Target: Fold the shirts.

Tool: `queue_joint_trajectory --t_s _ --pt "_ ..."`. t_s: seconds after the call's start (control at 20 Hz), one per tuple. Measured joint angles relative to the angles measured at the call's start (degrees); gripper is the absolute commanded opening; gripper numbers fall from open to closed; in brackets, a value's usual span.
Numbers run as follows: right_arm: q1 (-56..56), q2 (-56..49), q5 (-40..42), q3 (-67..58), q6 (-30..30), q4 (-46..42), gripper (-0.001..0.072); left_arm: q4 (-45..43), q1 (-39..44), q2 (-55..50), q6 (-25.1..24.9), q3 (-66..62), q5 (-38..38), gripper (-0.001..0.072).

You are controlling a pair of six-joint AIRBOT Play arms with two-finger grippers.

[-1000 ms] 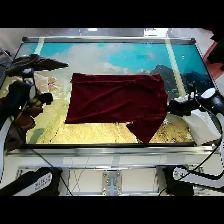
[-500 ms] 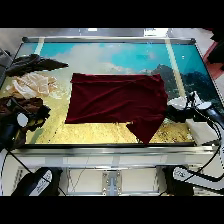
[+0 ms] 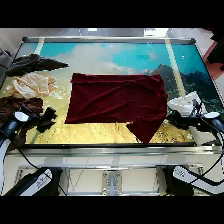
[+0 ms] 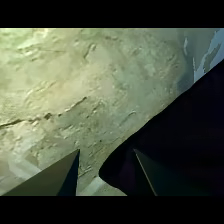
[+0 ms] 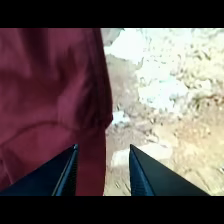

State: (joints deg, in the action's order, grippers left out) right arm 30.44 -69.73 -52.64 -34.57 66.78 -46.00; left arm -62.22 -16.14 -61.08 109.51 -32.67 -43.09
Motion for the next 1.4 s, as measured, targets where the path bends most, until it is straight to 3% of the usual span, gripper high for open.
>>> queue_joint_trajectory --t_s 0.15,0.25,0.6,0.65,0.75,0.8,1.1,1.4 --pt "0.11 0.07 2.64 1.77 -2.14 4.66 0.0393 2.19 -0.15 -0.39 -2.78 0.00 0.00 0.0443" --pt "-0.13 -0.37 3.85 2.29 -2.86 6.99 0.0450 2.95 -0.20 -0.52 -3.78 0.00 0.00 0.0443" --pt "-3.72 -3.45 6.36 2.73 -3.74 11.87 0.0438 7.52 -0.20 -0.63 -8.63 0.00 0.00 0.0442" --pt "-4.00 -3.56 6.82 2.78 -3.76 12.66 0.0361 7.93 -0.20 -0.63 -9.05 0.00 0.07 0.0442" --pt "-4.33 -3.82 7.91 2.84 -3.85 13.42 0.0105 8.52 -0.20 -0.70 -9.53 0.00 0.61 0.0442" --pt "-4.42 -3.80 7.93 2.80 -4.13 14.67 0.0045 9.03 -0.20 -0.96 -9.75 0.00 0.70 0.0442" --pt "-4.68 -3.76 7.45 2.80 -8.39 22.14 0.0034 18.12 -0.20 -5.70 -12.20 0.00 1.25 0.0443" --pt "-4.68 -3.76 5.49 2.80 -10.95 26.27 0.0034 19.41 -0.22 -9.42 -13.33 0.00 -4.70 0.0443"
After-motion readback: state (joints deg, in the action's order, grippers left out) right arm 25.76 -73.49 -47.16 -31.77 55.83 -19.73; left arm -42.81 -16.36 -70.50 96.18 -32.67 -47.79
